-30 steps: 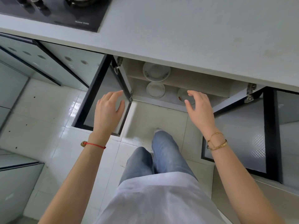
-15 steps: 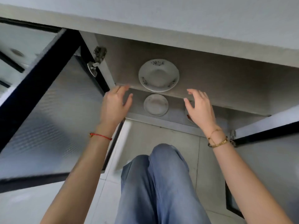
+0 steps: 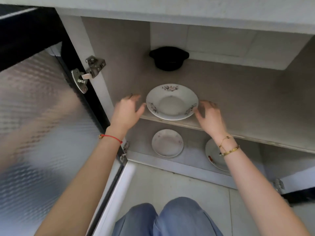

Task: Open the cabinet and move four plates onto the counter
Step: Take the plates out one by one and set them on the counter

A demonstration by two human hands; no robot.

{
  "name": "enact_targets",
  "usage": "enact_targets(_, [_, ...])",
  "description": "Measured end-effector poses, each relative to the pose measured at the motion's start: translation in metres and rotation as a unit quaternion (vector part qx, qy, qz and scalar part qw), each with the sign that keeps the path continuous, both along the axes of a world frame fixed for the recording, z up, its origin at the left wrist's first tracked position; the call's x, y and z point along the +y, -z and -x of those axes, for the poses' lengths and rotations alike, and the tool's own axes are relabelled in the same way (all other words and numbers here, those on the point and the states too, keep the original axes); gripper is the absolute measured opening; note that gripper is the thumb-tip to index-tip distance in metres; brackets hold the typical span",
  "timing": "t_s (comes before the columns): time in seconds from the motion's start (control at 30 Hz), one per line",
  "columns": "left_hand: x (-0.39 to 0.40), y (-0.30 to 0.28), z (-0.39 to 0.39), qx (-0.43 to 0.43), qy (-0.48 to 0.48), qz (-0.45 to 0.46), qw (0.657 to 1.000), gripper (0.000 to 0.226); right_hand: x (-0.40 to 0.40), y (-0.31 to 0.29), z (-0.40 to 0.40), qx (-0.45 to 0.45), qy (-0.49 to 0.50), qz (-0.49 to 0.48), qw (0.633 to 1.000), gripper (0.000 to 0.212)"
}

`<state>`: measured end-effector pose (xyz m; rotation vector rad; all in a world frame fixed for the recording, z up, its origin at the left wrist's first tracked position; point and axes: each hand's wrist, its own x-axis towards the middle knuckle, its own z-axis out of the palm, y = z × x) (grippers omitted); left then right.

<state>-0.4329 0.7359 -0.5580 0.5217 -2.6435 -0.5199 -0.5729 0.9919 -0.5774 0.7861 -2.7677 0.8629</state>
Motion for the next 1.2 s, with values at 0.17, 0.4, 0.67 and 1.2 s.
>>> enact_targets(0.17, [-0.005, 0.006, 0.019, -0.063, -0.003, 0.009, 0.998, 0.051, -0.011, 0.002, 0.017, -0.013, 0.011, -0.012, 1.000, 0.037])
enact_targets(0.4, [-0.009, 0.008, 0.034, -0.101, 0.000, 0.005, 0.995, 0.053, -0.017, 0.001, 0.026, -0.046, 0.024, -0.034, 0.998, 0.039])
enact_targets(0.67, [-0.007, 0.012, 0.043, -0.112, 0.017, -0.034, 0.993, 0.035, -0.018, 0.001, 0.028, -0.084, 0.019, -0.017, 0.996, 0.034])
enact_targets(1.2, [0.016, 0.033, -0.004, 0.050, 0.009, -0.134, 0.990, 0.019, -0.008, 0.015, -0.014, -0.074, 0.031, 0.082, 0.993, 0.018])
